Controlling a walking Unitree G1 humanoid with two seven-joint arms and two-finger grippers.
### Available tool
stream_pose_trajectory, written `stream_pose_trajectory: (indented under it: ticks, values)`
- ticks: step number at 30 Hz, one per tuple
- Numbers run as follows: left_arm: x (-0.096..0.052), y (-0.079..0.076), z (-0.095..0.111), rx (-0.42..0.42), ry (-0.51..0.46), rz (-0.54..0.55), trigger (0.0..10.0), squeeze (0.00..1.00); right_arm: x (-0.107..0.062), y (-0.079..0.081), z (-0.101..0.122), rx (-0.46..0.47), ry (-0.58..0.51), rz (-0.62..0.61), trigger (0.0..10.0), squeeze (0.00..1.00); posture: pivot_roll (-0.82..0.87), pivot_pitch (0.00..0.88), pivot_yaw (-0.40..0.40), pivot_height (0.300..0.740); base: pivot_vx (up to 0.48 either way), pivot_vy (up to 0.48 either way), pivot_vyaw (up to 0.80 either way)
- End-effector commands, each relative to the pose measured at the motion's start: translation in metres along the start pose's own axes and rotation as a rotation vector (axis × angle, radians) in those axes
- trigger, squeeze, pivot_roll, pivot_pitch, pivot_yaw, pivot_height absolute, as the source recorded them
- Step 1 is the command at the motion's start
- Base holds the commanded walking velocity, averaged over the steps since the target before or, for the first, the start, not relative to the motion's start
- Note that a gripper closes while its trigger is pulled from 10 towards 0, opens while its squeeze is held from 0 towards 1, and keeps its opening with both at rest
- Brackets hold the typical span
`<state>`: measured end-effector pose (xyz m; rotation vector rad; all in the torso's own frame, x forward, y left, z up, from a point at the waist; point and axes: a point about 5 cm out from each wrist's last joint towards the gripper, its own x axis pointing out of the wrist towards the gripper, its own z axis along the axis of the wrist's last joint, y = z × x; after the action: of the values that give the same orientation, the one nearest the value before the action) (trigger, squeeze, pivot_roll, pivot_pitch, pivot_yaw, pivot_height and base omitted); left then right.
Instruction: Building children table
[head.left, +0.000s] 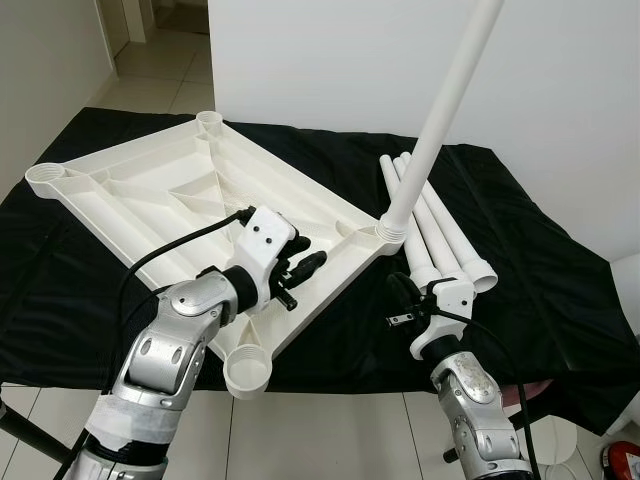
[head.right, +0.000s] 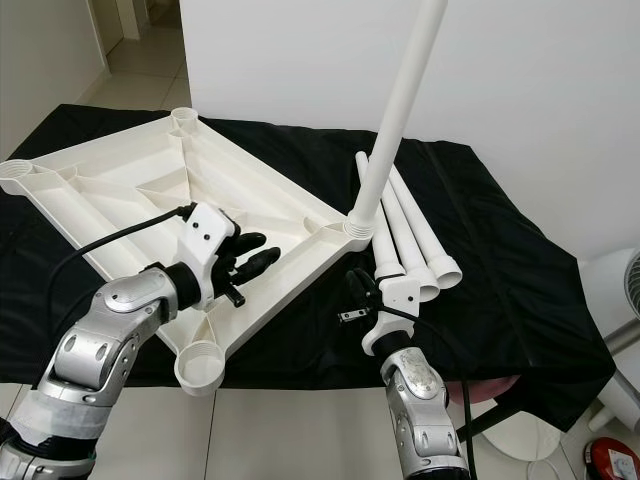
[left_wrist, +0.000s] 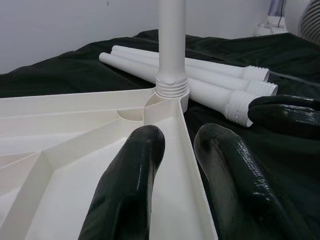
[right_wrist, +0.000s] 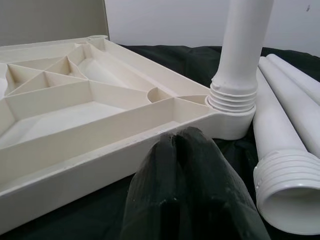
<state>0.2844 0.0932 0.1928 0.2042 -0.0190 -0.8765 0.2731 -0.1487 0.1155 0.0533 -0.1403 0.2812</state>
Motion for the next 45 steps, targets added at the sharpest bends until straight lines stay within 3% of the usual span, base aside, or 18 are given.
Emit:
stream_pose_trajectory:
  ticks: [1, 7, 14, 25, 31, 37, 45]
  values:
    - [0.000, -0.011, 0.001, 0.005, -0.010, -0.118, 10.0, 0.00, -0.001, -0.004, -0.003, -0.009, 0.021, -0.002, 10.0, 0.00, 0.00, 0.000, -0.116, 0.740, 0.000, 0.000, 0.00]
    - [-0.005, -0.029, -0.009, -0.021, 0.030, -0.234, 10.0, 0.00, -0.001, -0.004, -0.003, -0.011, 0.024, 0.003, 10.0, 0.00, 0.00, 0.000, -0.119, 0.740, 0.000, 0.000, 0.00]
    - [0.005, -0.029, -0.023, -0.054, 0.046, -0.139, 10.0, 0.00, 0.000, -0.005, -0.003, -0.012, 0.022, -0.001, 10.0, 0.00, -0.01, 0.000, -0.118, 0.740, 0.000, 0.000, 0.00]
    - [0.008, -0.041, -0.038, -0.087, 0.102, -0.159, 10.0, 0.00, 0.000, -0.005, -0.003, -0.013, 0.020, -0.010, 10.0, 0.00, -0.01, 0.000, -0.113, 0.740, 0.000, 0.000, 0.00]
    - [0.016, -0.039, -0.053, -0.113, 0.153, -0.081, 10.0, 0.00, 0.002, -0.006, -0.003, -0.010, 0.012, -0.023, 10.0, 0.00, -0.01, 0.000, -0.106, 0.740, 0.000, 0.000, 0.00]
    - [0.020, -0.035, -0.053, -0.115, 0.123, 0.004, 10.0, 0.00, 0.004, -0.005, -0.002, -0.007, 0.001, -0.036, 10.0, 0.00, -0.01, 0.000, -0.099, 0.740, 0.000, 0.000, 0.00]
    - [0.022, -0.035, -0.053, -0.099, 0.115, 0.003, 10.0, 0.00, 0.005, -0.003, -0.002, -0.003, -0.003, -0.036, 10.0, 0.00, -0.01, 0.000, -0.095, 0.740, 0.000, 0.000, 0.00]
